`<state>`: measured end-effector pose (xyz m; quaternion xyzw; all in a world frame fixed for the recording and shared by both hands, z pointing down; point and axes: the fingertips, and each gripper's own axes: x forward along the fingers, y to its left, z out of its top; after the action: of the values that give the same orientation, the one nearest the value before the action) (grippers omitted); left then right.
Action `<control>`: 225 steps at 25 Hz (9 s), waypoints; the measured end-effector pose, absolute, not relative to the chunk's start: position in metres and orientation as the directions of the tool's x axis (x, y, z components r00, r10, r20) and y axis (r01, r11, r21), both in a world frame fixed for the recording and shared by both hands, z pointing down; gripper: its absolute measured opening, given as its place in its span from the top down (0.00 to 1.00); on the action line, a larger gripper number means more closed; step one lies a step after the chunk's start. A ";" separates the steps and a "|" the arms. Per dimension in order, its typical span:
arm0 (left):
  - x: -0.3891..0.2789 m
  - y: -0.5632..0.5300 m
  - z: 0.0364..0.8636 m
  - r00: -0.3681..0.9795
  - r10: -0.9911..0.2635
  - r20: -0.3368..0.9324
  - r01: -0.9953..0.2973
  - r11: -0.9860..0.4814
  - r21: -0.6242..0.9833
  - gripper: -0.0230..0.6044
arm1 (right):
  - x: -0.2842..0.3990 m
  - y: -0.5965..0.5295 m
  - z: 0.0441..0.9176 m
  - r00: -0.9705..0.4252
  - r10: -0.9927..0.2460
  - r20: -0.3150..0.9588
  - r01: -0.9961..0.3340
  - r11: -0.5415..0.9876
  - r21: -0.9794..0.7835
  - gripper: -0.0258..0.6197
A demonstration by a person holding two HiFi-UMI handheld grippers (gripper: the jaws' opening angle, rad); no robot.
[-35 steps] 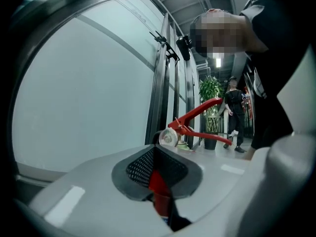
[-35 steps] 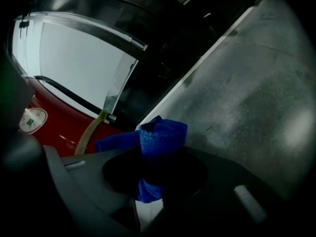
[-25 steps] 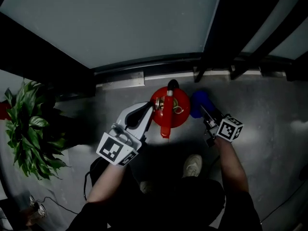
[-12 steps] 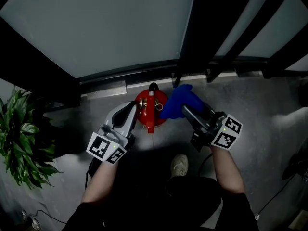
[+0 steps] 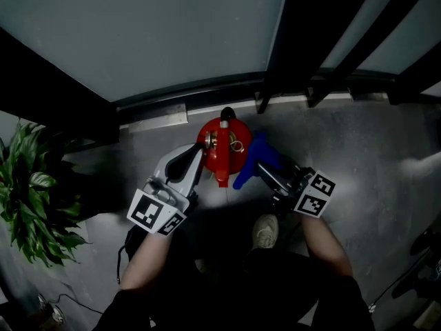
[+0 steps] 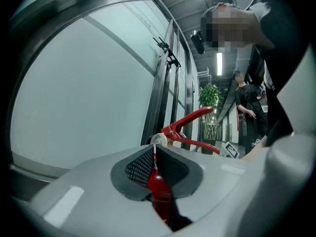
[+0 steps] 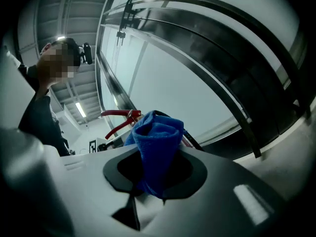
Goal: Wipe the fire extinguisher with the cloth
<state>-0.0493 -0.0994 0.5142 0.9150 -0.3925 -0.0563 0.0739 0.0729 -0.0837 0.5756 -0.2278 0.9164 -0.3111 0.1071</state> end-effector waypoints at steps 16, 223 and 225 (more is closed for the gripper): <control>-0.060 -0.092 0.529 0.669 -0.743 -0.008 -0.731 -0.660 0.171 0.94 | 0.066 -0.071 0.693 -0.856 -0.474 0.207 -0.490 0.617 -0.615 0.82; -0.053 0.022 0.017 0.580 -0.807 -0.110 -0.791 -0.591 0.160 0.92 | 0.132 0.020 0.032 -0.614 -0.787 0.069 -0.783 0.595 -0.180 0.82; -0.048 0.022 0.012 0.580 -0.807 -0.110 -0.793 -0.591 0.148 0.92 | 0.140 0.019 0.027 -0.608 -0.792 0.060 -0.786 0.590 -0.184 0.82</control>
<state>-0.0478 0.0219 0.0116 0.8879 -0.4505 -0.0831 0.0414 0.1396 0.0194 0.0273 -0.4424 0.8916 -0.0959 0.0141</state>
